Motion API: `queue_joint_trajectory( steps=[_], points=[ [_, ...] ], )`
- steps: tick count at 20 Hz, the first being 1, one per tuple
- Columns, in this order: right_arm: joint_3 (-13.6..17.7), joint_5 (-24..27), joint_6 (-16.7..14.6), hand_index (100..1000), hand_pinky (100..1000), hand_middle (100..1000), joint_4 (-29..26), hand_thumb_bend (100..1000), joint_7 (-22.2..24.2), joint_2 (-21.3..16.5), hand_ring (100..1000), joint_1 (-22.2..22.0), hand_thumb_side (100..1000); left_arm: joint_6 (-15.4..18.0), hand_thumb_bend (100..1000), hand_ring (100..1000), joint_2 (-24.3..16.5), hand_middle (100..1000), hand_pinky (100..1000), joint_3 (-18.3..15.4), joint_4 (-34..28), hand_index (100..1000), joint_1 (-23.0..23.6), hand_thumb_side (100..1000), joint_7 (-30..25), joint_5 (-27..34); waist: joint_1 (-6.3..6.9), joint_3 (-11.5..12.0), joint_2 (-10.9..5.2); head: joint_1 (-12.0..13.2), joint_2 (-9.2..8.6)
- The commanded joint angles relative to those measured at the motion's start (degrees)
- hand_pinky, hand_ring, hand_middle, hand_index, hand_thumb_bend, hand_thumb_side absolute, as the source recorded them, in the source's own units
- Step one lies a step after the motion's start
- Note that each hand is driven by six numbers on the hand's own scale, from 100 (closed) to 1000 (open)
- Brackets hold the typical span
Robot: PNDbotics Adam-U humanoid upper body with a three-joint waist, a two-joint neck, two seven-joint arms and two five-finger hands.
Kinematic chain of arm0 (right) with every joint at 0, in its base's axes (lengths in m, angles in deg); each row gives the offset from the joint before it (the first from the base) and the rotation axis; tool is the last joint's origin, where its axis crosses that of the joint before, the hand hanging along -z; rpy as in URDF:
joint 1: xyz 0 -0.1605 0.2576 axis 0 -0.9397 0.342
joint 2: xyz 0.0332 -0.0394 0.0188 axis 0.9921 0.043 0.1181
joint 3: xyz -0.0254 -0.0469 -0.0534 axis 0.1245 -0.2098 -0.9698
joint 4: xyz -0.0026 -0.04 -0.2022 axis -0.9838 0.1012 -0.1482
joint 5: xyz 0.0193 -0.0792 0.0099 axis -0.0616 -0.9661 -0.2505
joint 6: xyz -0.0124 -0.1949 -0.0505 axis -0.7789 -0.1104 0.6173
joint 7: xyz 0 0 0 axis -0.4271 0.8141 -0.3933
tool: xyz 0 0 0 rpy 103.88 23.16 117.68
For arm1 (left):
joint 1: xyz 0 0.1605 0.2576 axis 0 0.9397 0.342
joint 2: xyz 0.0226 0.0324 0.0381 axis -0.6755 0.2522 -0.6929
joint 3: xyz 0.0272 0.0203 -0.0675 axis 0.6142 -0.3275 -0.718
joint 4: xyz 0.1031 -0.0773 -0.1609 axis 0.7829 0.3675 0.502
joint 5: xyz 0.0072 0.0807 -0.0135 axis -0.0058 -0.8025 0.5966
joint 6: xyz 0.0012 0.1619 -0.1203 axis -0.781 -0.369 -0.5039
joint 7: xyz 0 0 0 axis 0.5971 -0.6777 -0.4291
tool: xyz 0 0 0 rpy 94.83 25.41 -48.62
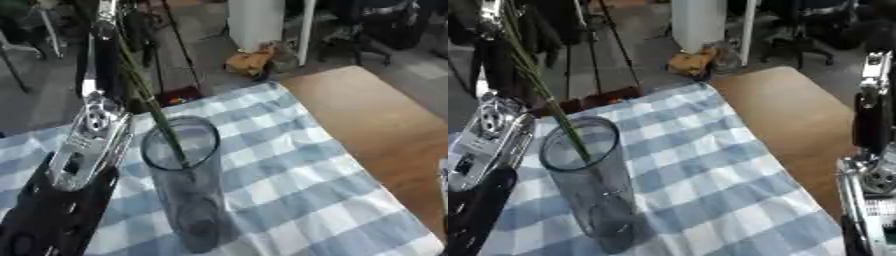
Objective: Arrange flowers into the vase.
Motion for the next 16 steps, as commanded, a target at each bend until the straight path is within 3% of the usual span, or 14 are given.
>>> queue_joint_trajectory(
  steps=[1, 16],
  points=[
    [0.43, -0.47, 0.11, 813, 824, 530, -0.89, 100, -0.20, -0.72, 826, 0.57, 743, -0.60, 230, 332, -1.38, 297, 100, -0.73, -0.53, 171, -0.89, 908, 0.29, -1.10, -0.38, 0.08, -1.12, -0.13, -0.67],
    [0.56, -0.73, 0.79, 812, 824, 529, -0.89, 100, -0.55, -0.80, 829, 0.16, 750, -2.75, 197, 366, -4.07, 329, 100, -0.02, -0.13, 195, -1.17, 928, -4.14, -8.62, -0.05, 0.34, -1.54, -0.59, -0.45]
  ],
)
